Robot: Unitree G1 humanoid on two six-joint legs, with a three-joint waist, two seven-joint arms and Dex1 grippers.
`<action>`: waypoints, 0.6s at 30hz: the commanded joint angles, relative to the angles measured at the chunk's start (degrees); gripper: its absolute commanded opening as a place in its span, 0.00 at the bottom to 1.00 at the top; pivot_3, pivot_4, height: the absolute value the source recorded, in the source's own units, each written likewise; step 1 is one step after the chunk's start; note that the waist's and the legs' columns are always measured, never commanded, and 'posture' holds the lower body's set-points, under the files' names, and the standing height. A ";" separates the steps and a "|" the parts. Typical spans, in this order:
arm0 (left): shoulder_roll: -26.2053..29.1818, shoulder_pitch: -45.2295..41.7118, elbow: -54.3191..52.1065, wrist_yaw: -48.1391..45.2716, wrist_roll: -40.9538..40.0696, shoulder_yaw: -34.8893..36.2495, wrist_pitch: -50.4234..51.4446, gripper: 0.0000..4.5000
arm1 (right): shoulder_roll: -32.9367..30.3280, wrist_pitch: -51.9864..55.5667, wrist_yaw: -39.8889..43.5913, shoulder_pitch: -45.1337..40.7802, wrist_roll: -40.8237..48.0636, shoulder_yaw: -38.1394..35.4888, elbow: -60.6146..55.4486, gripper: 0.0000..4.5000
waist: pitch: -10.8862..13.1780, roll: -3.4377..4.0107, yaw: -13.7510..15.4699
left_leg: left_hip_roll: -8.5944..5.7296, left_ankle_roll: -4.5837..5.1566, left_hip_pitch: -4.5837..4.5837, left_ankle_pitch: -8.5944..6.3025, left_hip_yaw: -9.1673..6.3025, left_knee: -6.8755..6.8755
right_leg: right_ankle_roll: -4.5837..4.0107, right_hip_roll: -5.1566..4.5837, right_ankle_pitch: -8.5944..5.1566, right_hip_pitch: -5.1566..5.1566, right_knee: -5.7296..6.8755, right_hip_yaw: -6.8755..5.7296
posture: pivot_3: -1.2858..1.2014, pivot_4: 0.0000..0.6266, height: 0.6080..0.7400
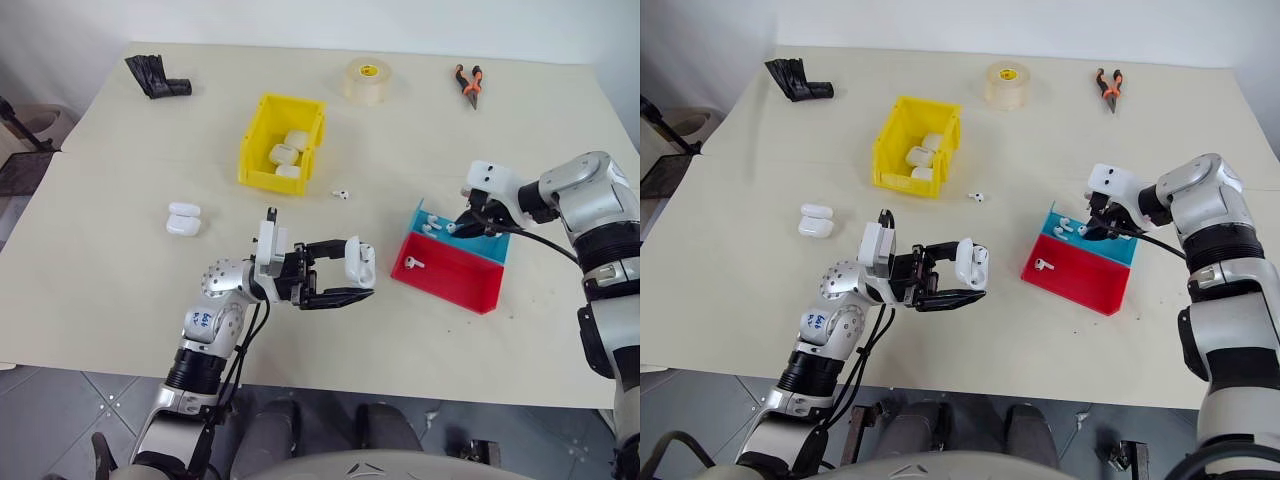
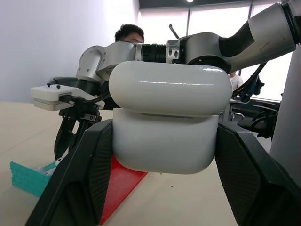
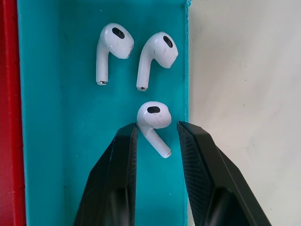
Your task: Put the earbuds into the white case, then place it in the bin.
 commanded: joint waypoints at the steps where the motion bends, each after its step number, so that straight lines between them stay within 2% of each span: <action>1: -0.02 -0.65 -2.32 0.24 -1.03 0.43 -0.03 0.63 | -0.42 -1.88 -0.35 0.91 -1.28 -0.19 -0.33 0.30 | 0.00 0.00 -0.01 | 0.00 0.00 0.00 0.00 0.00 0.00 | 0.00 0.00 0.00 0.00 0.00 0.00 | 0.52 0.24 1.00; 18: 0.01 -0.30 -2.98 0.70 -1.51 0.75 0.60 0.63 | -0.33 -11.48 0.17 1.89 -2.52 -0.40 -0.42 0.30 | 0.00 0.00 -0.03 | 0.00 0.00 0.01 0.00 0.01 0.00 | 0.00 0.00 0.00 -0.01 0.03 0.01 | 0.52 0.24 1.00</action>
